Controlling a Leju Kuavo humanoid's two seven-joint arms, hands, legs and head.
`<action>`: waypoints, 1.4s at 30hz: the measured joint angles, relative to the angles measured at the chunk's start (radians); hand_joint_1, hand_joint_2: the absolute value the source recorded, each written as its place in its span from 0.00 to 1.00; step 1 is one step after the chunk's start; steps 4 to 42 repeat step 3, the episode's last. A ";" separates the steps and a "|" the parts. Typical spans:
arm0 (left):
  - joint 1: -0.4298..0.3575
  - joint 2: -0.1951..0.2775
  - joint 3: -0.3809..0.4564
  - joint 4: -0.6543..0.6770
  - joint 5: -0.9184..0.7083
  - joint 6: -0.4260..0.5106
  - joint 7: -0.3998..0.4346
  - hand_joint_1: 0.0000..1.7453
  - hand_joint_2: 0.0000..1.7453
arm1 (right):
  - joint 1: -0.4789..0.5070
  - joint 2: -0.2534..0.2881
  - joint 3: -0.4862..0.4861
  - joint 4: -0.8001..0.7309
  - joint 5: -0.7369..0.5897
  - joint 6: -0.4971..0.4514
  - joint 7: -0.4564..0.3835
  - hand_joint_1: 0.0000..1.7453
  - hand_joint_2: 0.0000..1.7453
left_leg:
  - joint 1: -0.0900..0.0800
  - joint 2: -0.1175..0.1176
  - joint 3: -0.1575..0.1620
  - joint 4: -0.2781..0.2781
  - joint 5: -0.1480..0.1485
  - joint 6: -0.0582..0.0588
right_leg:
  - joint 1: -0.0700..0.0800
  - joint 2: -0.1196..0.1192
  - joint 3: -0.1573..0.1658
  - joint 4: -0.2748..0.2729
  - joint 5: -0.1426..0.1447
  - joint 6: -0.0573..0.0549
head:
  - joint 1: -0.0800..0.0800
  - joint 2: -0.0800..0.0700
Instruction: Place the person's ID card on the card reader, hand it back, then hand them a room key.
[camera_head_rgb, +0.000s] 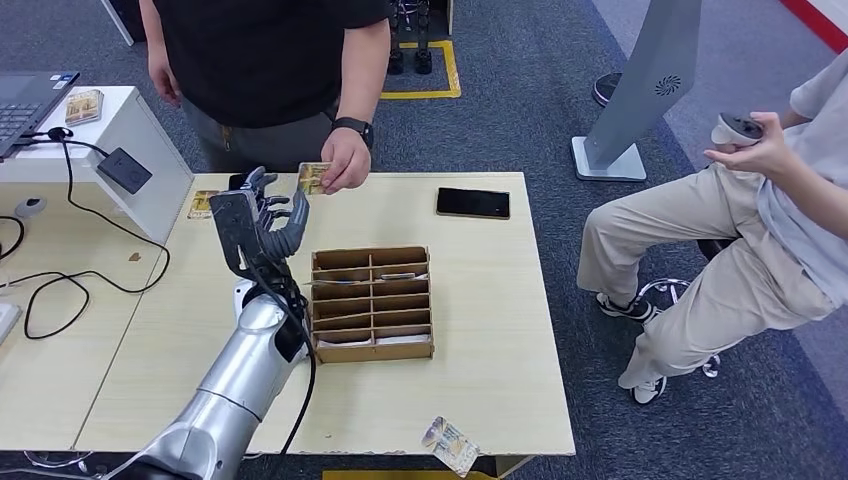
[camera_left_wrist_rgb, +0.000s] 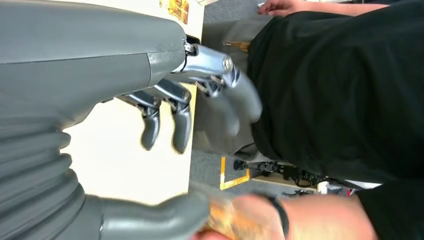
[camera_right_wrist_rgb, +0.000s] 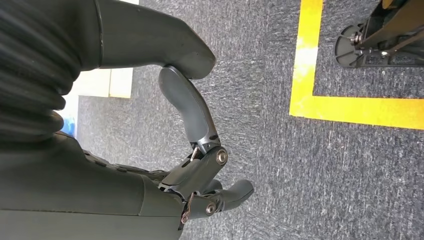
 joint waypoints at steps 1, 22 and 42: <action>-0.004 0.000 0.000 0.006 0.002 0.001 -0.003 0.00 0.50 | 0.000 -0.001 0.001 0.003 0.000 -0.001 0.001 0.00 1.00 | 0.000 0.000 0.000 0.000 0.000 0.000 | 0.000 0.000 0.000 0.000 0.000 0.000 | 0.000 0.000; -0.007 0.001 0.000 0.014 0.004 0.002 -0.005 0.00 0.00 | 0.000 -0.003 0.002 0.007 0.000 -0.002 0.001 0.00 1.00 | 0.000 0.000 0.000 0.000 0.000 0.000 | 0.000 0.000 0.000 0.000 0.000 0.000 | 0.000 0.000; -0.007 0.001 0.000 0.014 0.004 0.002 -0.005 0.00 0.00 | 0.000 -0.003 0.002 0.007 0.000 -0.002 0.001 0.00 1.00 | 0.000 0.000 0.000 0.000 0.000 0.000 | 0.000 0.000 0.000 0.000 0.000 0.000 | 0.000 0.000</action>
